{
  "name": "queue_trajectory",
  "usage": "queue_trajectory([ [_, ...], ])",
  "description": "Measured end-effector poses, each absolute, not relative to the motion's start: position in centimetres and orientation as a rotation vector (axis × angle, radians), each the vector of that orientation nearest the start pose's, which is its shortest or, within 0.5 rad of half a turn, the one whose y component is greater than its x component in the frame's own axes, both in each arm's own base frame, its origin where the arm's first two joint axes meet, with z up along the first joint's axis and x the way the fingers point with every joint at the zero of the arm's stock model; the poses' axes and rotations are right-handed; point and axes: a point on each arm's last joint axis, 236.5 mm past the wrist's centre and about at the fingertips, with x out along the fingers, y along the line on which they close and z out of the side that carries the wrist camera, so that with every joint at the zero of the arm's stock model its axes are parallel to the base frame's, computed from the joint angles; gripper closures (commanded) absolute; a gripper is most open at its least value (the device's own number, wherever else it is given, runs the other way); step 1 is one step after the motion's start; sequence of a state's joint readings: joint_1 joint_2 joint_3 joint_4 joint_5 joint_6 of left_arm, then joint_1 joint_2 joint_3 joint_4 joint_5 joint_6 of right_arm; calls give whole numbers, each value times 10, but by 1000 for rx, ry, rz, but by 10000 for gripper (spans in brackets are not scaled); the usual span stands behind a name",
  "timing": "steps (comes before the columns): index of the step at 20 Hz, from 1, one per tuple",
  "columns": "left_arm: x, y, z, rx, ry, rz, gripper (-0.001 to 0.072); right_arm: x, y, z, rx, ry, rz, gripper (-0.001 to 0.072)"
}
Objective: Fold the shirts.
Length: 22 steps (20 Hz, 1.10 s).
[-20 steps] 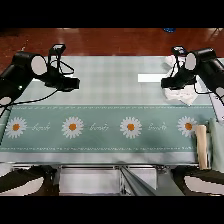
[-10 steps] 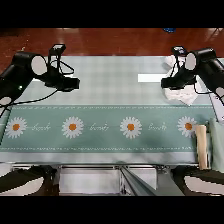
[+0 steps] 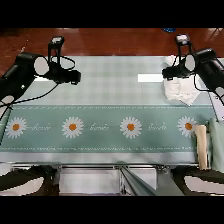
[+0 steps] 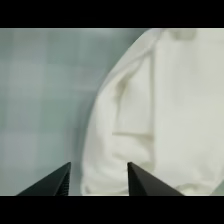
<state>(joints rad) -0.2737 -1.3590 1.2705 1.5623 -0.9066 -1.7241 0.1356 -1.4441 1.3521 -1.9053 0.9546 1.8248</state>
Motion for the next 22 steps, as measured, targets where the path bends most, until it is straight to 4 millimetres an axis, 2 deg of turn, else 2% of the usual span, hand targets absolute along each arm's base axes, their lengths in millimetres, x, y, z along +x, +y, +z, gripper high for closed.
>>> queue_trajectory([
  [2, 466, -117, 44, -15, 946, -155, 201, 499, -31, 44, -114, 923, -245, 298],
  [4, 478, -106, 43, -22, 912, -134, 201, 506, -62, 31, -48, 913, -315, 298],
  [7, 489, -96, 40, -29, 889, -111, 201, 506, -98, -8, 71, 964, -375, 304],
  [10, 494, -92, 37, -32, 881, -103, 201, 506, -110, -50, 181, 1022, -376, 311],
  [11, 495, -91, 36, -34, 879, -102, 201, 506, -110, -61, 208, 1038, -370, 338],
  [14, 496, -96, 41, -75, 881, -109, 201, 505, -96, -87, 261, 1093, -309, 661],
  [15, 496, -96, 46, -87, 877, -111, 201, 504, -90, -91, 273, 1110, -284, 694],
  [17, 495, -92, 64, -90, 874, -112, 201, 503, -77, -91, 295, 1145, -228, 694],
  [19, 487, -81, 87, -89, 870, -105, 201, 506, -61, -72, 307, 1168, -152, 695],
  [21, 471, -71, 112, -128, 867, -104, 201, 525, -43, -20, 294, 1087, -52, 695],
  [22, 459, -69, 123, -149, 861, -108, 201, 533, -33, 13, 280, 1030, -5, 695],
])
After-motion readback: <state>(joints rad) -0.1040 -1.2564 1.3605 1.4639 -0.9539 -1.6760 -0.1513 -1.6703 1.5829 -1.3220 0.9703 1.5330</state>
